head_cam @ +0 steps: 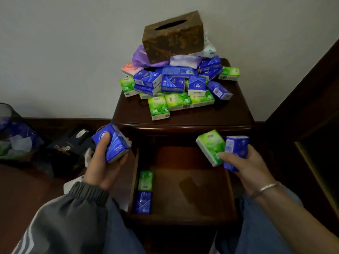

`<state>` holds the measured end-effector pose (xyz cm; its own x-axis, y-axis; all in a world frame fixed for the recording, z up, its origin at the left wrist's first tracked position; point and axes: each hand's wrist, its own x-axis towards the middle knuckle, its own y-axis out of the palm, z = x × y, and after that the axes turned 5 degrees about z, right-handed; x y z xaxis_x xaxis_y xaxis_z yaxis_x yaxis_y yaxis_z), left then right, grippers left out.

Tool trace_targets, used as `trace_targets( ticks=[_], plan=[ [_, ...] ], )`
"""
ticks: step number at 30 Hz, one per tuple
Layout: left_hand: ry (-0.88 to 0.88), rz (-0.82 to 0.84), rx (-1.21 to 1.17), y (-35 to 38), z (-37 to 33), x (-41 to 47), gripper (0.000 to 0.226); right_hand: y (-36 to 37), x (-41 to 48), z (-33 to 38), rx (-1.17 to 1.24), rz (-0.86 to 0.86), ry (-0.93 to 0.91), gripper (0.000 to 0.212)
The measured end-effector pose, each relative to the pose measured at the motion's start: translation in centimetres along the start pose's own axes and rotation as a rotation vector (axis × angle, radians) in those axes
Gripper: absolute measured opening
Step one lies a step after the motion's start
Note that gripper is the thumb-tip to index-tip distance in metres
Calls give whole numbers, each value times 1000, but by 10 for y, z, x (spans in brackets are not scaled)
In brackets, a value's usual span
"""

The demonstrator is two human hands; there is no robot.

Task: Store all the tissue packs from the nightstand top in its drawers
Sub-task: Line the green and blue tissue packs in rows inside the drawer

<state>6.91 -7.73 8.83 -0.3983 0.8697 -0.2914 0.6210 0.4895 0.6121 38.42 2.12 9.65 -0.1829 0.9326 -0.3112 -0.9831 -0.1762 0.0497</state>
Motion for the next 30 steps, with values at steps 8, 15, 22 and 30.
trace_targets(
  ticks=[8,15,22,30],
  plan=[
    [-249,-320,131,-56,58,5,16,82,6,-135,-457,189,371,45],
    [-219,-315,393,-76,56,14,39,103,41,-198,-524,53,473,59],
    [-277,-310,416,-79,57,20,53,123,39,-219,-517,-6,479,57],
    [-294,-289,367,-77,50,22,48,112,36,-204,-513,201,733,54]
  ],
)
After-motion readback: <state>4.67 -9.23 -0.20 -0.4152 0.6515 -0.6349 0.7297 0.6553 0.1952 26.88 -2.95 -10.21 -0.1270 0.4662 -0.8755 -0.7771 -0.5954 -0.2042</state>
